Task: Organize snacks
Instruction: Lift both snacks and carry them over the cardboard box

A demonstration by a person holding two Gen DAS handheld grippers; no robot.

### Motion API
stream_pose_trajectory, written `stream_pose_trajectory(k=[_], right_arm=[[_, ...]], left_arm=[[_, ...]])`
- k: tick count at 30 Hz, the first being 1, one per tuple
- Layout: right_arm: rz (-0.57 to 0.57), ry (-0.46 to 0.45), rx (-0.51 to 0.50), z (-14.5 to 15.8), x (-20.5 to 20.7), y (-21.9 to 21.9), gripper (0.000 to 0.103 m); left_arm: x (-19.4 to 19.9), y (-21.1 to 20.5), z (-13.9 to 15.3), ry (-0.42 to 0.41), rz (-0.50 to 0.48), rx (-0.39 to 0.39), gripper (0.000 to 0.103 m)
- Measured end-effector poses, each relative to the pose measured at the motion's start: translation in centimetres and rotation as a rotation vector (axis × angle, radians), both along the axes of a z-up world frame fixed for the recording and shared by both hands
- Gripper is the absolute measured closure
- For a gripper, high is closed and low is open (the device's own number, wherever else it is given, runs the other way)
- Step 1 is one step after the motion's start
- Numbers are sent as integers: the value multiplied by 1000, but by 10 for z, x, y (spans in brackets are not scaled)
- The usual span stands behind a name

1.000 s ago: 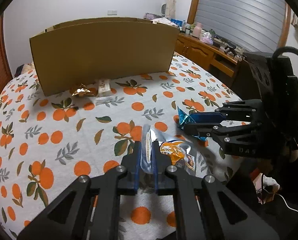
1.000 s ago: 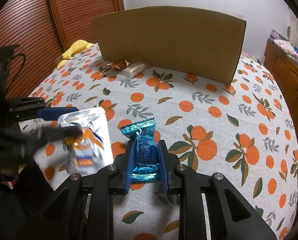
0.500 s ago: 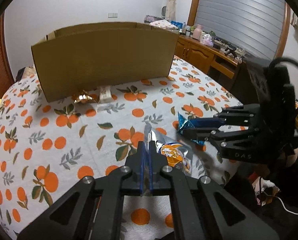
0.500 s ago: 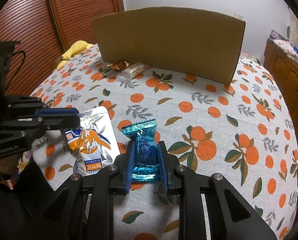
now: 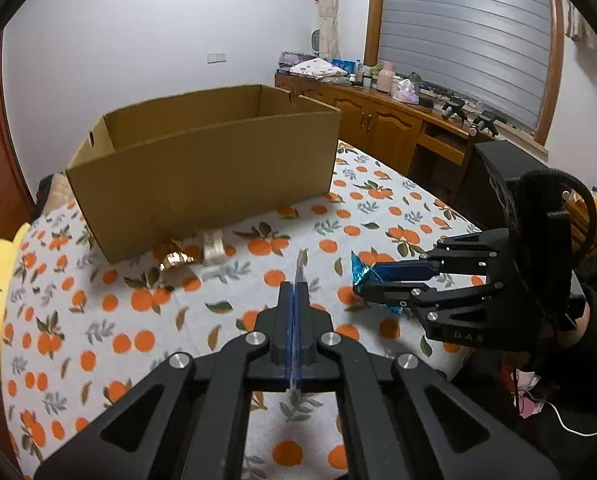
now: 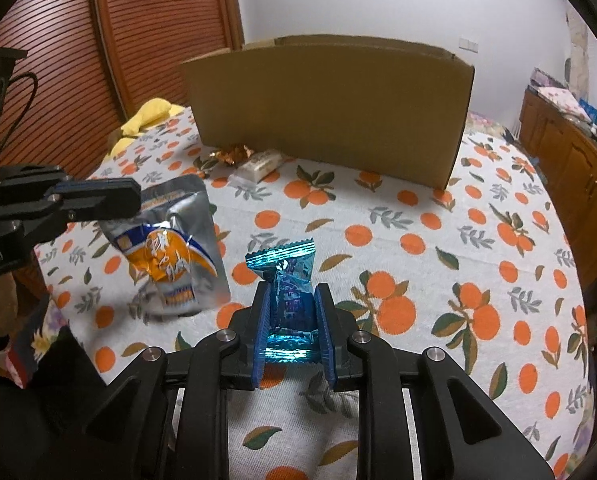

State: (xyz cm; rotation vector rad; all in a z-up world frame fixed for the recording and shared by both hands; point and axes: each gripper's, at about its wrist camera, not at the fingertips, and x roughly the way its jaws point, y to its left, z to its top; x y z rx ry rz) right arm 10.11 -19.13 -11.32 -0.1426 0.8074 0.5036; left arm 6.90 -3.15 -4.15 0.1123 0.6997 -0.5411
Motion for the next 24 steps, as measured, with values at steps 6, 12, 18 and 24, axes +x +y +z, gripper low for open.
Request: stream_pose_trajectory(k=[6, 12, 18, 24], right_arm=[[1, -22, 5, 8, 1, 0, 83], [7, -62, 9, 26, 6, 0, 83], [15, -116, 11, 51, 16, 2, 83], [22, -163, 24, 76, 29, 2, 83]], left_arm=[[7, -2, 18, -35, -5, 10, 103], [20, 2, 45, -85, 9, 13, 103], [36, 6, 72, -127, 17, 13, 103], [54, 9, 100, -165, 33, 9, 103]])
